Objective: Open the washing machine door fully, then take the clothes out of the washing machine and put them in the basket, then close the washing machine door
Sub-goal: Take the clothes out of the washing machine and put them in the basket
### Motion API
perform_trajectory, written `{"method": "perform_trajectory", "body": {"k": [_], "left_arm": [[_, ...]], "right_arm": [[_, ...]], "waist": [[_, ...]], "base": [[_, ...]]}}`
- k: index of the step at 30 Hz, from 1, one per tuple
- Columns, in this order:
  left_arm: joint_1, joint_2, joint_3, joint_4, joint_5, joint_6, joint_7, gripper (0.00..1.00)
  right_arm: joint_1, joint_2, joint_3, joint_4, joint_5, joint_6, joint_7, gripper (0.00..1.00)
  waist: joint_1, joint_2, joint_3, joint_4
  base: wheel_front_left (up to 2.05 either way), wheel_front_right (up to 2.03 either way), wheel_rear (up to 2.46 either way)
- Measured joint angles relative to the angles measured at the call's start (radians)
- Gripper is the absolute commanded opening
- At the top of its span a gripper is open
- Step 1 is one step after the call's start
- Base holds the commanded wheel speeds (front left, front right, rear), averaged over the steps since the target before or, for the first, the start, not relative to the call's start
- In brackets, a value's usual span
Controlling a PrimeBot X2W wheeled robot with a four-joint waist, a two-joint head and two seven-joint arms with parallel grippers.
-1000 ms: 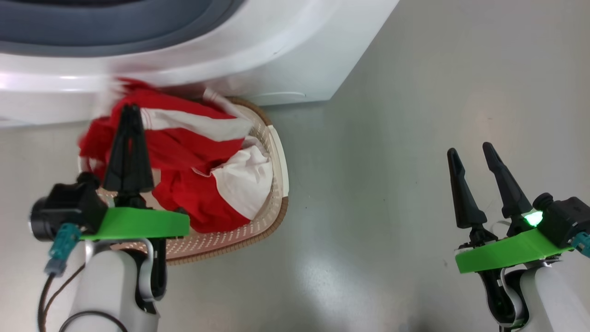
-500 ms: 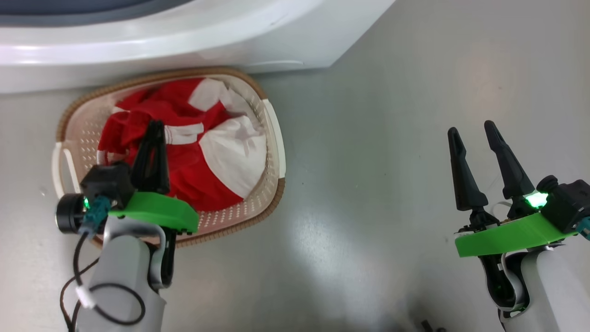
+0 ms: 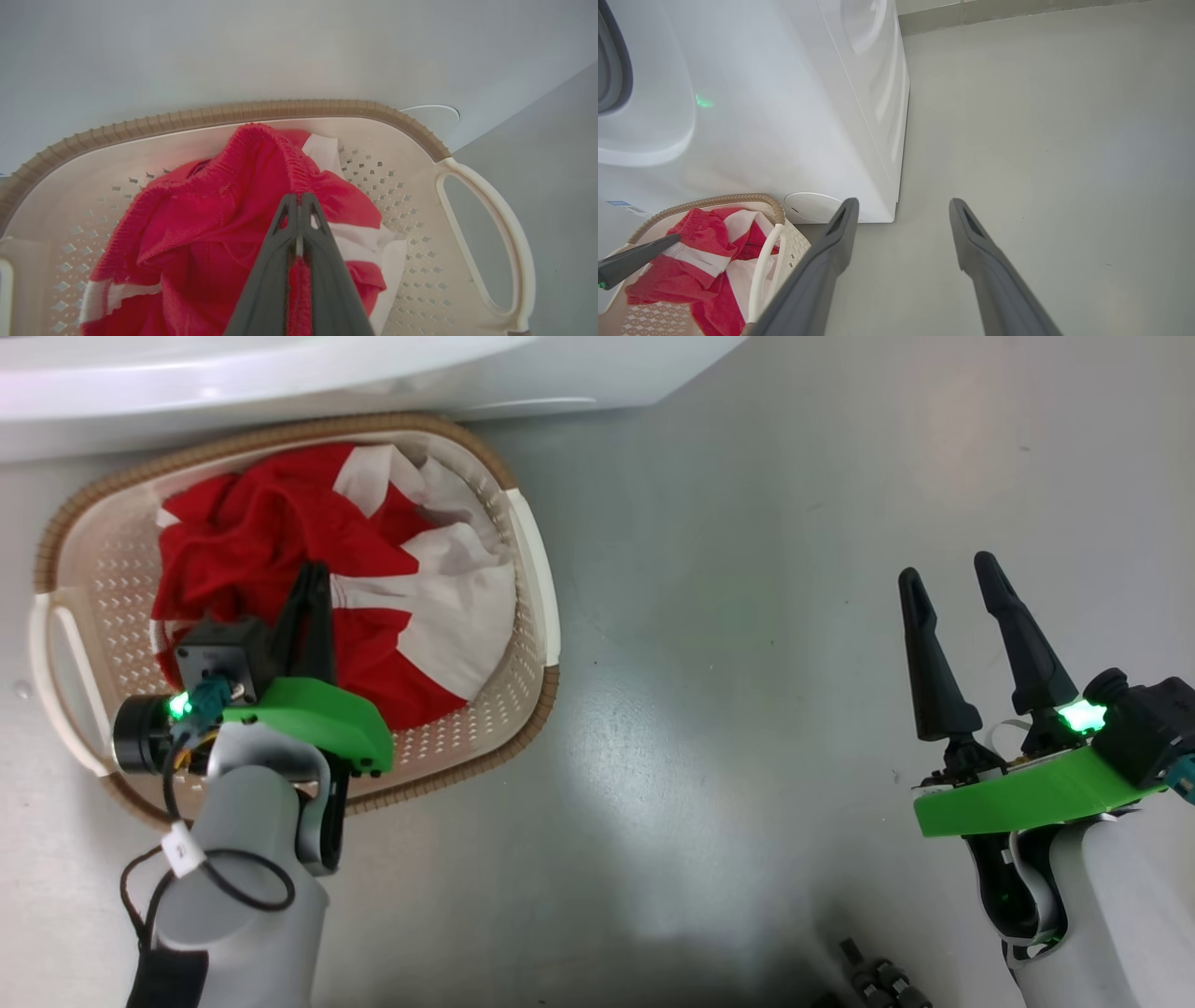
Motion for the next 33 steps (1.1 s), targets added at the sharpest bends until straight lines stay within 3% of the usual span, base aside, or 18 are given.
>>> {"method": "perform_trajectory", "body": {"k": [11, 12, 15, 16, 17, 18, 33], "left_arm": [[-0.079, -0.001, 0.013, 0.166, 0.002, -0.009, 0.000, 0.02], [-0.082, -0.001, 0.016, 0.165, 0.002, -0.009, 0.000, 0.25], [-0.082, -0.001, 0.026, 0.164, 0.002, -0.017, 0.000, 0.49], [-0.082, -0.001, 0.029, 0.161, 0.002, -0.017, 0.000, 0.76], [-0.081, -0.001, 0.031, 0.157, 0.002, -0.018, 0.000, 0.91], [-0.080, -0.001, 0.033, 0.150, 0.001, -0.018, 0.000, 0.98], [0.034, -0.002, 0.066, 0.043, -0.028, -0.054, 0.000, 1.00]], "right_arm": [[-0.018, -0.005, 0.011, -0.004, 0.000, 0.000, 0.000, 1.00], [-0.020, -0.005, 0.010, -0.004, 0.000, 0.000, 0.000, 1.00], [-0.020, -0.005, 0.008, -0.004, 0.000, 0.000, 0.000, 1.00], [-0.020, -0.005, 0.007, -0.003, 0.000, 0.000, 0.000, 1.00], [-0.020, -0.005, 0.007, -0.003, 0.000, 0.000, 0.000, 1.00], [-0.020, -0.005, 0.007, -0.002, 0.000, 0.000, 0.000, 1.00], [-0.005, -0.006, -0.012, 0.025, -0.005, 0.000, 0.000, 1.00]], "waist": [[0.0000, 0.0000, 0.023, -0.013], [0.0000, 0.0000, 0.022, -0.012], [0.0000, 0.0000, 0.016, -0.010], [0.0000, 0.0000, 0.013, -0.009], [0.0000, 0.0000, 0.009, -0.008], [0.0000, 0.0000, 0.005, -0.007], [0.0000, 0.0000, -0.134, 0.005]], "base": [[0.00, 0.00, 0.00], [0.00, 0.00, 0.00], [0.00, 0.00, 0.00], [0.00, 0.00, 0.00], [0.00, 0.00, 0.00], [0.00, 0.00, 0.00], [0.00, 0.00, 0.00]]}}
